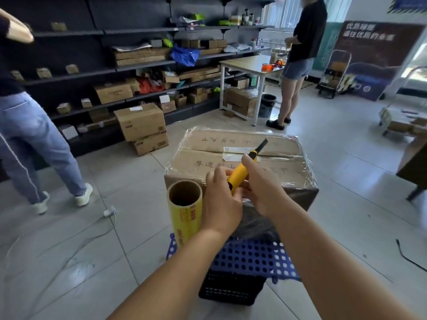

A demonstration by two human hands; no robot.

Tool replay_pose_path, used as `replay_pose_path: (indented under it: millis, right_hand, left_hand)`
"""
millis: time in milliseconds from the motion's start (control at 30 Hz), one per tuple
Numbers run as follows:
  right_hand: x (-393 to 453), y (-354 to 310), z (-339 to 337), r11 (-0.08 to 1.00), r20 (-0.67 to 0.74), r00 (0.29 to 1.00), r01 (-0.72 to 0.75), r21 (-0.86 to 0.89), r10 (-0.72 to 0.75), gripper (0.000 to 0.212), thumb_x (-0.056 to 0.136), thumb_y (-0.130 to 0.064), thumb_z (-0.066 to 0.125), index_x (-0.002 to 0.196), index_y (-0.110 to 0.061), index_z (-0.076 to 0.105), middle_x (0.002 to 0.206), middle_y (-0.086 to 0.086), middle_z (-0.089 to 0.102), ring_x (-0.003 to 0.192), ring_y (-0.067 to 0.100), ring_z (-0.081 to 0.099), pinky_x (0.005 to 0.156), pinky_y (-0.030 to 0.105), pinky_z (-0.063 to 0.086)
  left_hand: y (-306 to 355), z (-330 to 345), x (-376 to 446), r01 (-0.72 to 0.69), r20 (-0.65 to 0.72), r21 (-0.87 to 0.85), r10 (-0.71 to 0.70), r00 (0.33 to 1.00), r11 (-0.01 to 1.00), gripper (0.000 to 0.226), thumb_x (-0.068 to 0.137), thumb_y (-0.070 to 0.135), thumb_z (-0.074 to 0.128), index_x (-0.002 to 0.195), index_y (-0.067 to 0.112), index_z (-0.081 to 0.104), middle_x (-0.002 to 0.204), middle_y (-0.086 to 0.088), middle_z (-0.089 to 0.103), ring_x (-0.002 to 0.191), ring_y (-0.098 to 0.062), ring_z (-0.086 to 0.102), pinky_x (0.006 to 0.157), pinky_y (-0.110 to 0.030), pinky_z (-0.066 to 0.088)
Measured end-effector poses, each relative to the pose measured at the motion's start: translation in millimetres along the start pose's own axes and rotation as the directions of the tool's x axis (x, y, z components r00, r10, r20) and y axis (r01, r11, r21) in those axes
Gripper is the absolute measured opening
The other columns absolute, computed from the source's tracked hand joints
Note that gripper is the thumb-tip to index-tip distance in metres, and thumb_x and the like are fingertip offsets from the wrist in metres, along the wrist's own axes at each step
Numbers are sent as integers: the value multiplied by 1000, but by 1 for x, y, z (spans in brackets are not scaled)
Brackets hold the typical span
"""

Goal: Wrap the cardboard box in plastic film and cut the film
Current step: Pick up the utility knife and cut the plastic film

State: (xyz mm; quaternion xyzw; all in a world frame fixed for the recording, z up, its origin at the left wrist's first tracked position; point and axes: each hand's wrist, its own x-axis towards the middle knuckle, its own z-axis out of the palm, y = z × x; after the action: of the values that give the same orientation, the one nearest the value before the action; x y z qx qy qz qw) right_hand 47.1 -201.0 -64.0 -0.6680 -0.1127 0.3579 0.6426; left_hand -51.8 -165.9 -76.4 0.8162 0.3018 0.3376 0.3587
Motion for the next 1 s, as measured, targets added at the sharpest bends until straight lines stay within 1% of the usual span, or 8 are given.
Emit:
replay_pose_path:
  millis: [67, 167, 267, 367, 467, 600, 800, 1000]
  right_hand:
    - [-10, 2, -7, 999, 14, 999, -46, 7, 46, 21, 90, -30, 56, 91, -10, 59, 75, 7, 61, 66, 19, 59, 64, 33, 51]
    - [-13, 11, -24, 999, -67, 997, -48, -25, 46, 10, 91, -16, 48, 91, -10, 57, 85, 8, 59, 74, 21, 57, 72, 38, 51]
    - [-15, 25, -41, 976, -134, 989, 31, -218, -61, 16, 91, -18, 44, 99, -11, 56, 82, 5, 59, 72, 19, 60, 64, 33, 49]
    - [-18, 42, -54, 892, -86, 980, 127, -435, -182, 13, 90, -18, 41, 92, -13, 52, 68, 4, 58, 59, 19, 55, 57, 37, 46]
    - [-22, 61, -58, 768, 9, 974, 183, -614, -226, 12, 93, -29, 41, 90, -23, 51, 66, 1, 61, 61, 25, 62, 62, 44, 52]
    - [-28, 91, -56, 599, 109, 978, 195, -777, -177, 17, 96, -35, 38, 109, -25, 46, 72, -5, 60, 63, 14, 57, 59, 31, 41]
    - [-30, 138, -43, 497, 60, 996, 86, -864, -69, 25, 99, -33, 33, 117, -18, 42, 80, -2, 55, 73, 22, 54, 64, 33, 40]
    - [-2, 163, -31, 414, 12, 1000, 0, -910, 26, 30, 101, -30, 34, 119, -7, 41, 105, 9, 63, 89, 28, 62, 62, 30, 35]
  left_hand:
    - [1, 10, -17, -23, 79, -16, 24, 997, 1000, 30, 86, 23, 62, 108, 25, 41, 109, 4, 41, 89, -10, 47, 77, -28, 46]
    - [-9, 19, -33, -84, 235, 28, 75, 969, 996, 42, 84, 39, 62, 119, 27, 42, 113, 8, 41, 101, -10, 47, 86, -31, 46]
    - [-25, 26, -37, -201, 341, 227, 115, 933, 953, 70, 82, 56, 54, 139, 21, 31, 138, 6, 33, 128, -12, 29, 110, -35, 25]
    - [-36, 38, -28, -256, 360, 408, 103, 927, 876, 65, 96, 42, 37, 148, 16, 8, 156, 0, 6, 141, -14, -3, 113, -33, -7]
    - [-55, 45, -14, -271, 384, 650, 1, 923, 710, 73, 95, 21, 41, 147, 11, -10, 156, -7, -8, 141, -21, -15, 107, -38, -18]
    - [-78, 45, -14, -287, 422, 795, -147, 894, 535, 77, 86, 10, 50, 147, 4, 2, 152, -14, 18, 142, -32, 0, 107, -45, -17]
    - [-85, 43, -24, -342, 418, 784, -32, 908, 518, 53, 89, 10, 39, 141, 11, 29, 136, -8, 41, 133, -28, 25, 111, -44, -12]
    - [-89, 48, -31, -453, 519, 752, -6, 855, 479, 38, 91, 6, 31, 125, 10, 48, 121, -6, 49, 123, -28, 34, 105, -36, -21]
